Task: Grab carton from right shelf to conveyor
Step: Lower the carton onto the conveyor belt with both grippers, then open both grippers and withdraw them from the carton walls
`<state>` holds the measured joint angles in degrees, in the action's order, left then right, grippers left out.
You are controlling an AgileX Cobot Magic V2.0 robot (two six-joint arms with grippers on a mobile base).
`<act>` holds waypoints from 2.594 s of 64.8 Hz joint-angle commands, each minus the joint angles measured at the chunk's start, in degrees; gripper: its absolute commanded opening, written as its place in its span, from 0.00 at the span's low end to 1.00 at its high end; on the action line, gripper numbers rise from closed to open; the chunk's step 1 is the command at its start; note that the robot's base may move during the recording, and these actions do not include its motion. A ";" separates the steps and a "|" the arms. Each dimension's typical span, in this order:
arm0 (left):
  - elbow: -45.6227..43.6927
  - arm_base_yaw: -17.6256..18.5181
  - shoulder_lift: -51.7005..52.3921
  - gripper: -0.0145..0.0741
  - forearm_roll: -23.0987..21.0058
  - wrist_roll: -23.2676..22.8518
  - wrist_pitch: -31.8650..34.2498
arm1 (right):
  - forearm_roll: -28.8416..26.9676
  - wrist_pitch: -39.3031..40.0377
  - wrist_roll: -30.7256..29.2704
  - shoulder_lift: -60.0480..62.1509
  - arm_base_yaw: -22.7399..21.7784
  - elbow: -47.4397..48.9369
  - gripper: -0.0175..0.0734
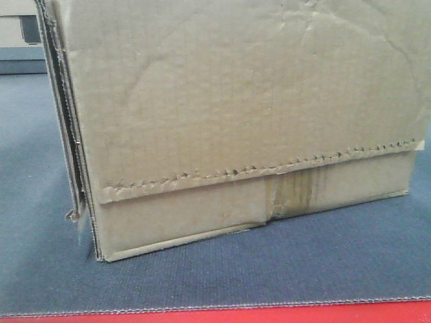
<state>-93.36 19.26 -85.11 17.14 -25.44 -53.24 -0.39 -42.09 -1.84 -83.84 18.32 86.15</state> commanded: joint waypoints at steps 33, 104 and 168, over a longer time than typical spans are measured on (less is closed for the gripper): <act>24.33 -0.31 29.28 0.16 6.28 0.03 8.08 | 1.01 1.27 3.31 19.97 -7.61 -14.85 0.12; 63.25 -0.31 64.14 0.15 9.13 -3.35 31.72 | 0.89 33.97 3.31 69.86 -7.61 -64.85 0.12; 77.26 -19.20 75.81 0.15 -10.72 14.88 40.48 | 0.89 33.97 3.31 69.86 -7.61 -64.85 0.12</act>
<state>-20.21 3.35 -11.73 9.11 -13.75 -17.91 0.00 -9.78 1.35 -14.26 11.06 21.52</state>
